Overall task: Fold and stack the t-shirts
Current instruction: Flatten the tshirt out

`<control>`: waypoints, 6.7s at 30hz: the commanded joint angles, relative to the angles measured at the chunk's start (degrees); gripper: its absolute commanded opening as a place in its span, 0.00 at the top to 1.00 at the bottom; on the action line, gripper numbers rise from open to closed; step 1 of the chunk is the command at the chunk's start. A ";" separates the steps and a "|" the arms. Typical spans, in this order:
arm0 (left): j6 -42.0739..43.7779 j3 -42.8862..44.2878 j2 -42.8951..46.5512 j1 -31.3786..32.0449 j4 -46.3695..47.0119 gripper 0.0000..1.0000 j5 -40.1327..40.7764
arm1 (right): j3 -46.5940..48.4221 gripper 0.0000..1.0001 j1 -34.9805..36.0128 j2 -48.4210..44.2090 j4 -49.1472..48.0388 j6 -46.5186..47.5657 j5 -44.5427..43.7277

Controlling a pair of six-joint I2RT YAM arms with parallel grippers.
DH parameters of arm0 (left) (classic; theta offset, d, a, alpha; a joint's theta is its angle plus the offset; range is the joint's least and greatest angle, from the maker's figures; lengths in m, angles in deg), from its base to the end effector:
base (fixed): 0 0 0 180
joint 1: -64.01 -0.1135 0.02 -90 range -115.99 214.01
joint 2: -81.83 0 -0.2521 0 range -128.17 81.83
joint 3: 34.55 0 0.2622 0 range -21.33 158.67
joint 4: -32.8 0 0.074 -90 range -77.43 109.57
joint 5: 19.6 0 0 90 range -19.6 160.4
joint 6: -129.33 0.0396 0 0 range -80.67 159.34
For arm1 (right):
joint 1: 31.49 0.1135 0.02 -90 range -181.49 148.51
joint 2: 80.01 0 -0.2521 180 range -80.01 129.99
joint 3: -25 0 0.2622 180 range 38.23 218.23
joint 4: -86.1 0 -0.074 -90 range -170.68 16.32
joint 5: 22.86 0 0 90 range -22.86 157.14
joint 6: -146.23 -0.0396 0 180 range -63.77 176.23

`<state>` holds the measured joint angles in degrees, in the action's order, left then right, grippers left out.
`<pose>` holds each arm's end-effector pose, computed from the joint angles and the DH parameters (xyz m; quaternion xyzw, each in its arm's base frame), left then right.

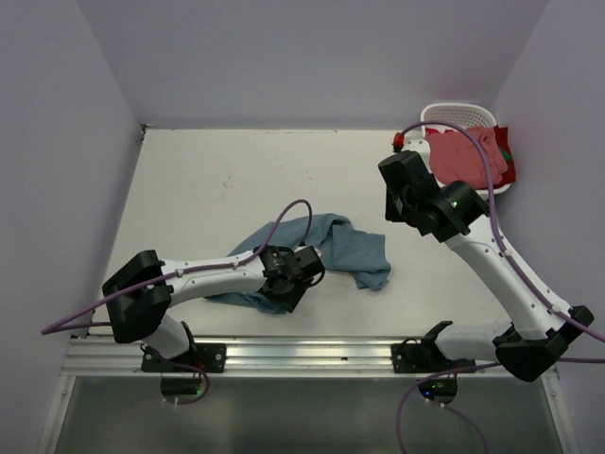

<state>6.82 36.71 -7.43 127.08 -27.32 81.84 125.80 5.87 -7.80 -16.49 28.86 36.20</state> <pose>0.1380 -0.2544 0.1742 0.2509 0.9574 -0.0097 0.1426 0.2065 0.1321 0.3978 0.0149 0.9069 -0.0295 0.4199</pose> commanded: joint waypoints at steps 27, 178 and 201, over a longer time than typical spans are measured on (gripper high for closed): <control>-5.89 24.93 22.44 -14.98 -0.39 1.00 18.42 | -9.17 1.00 -5.72 -4.27 -4.68 1.18 2.46; -29.89 8.40 47.94 -23.78 -0.57 1.00 39.01 | -20.69 0.13 20.73 -7.79 6.30 -7.59 13.57; -30.68 7.88 48.65 -23.78 -2.15 1.00 37.95 | -48.63 0.59 14.75 -5.23 -13.38 -27.12 16.17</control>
<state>-22.86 43.07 41.23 103.76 -31.10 117.69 77.74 20.78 -11.50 -25.50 4.88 50.61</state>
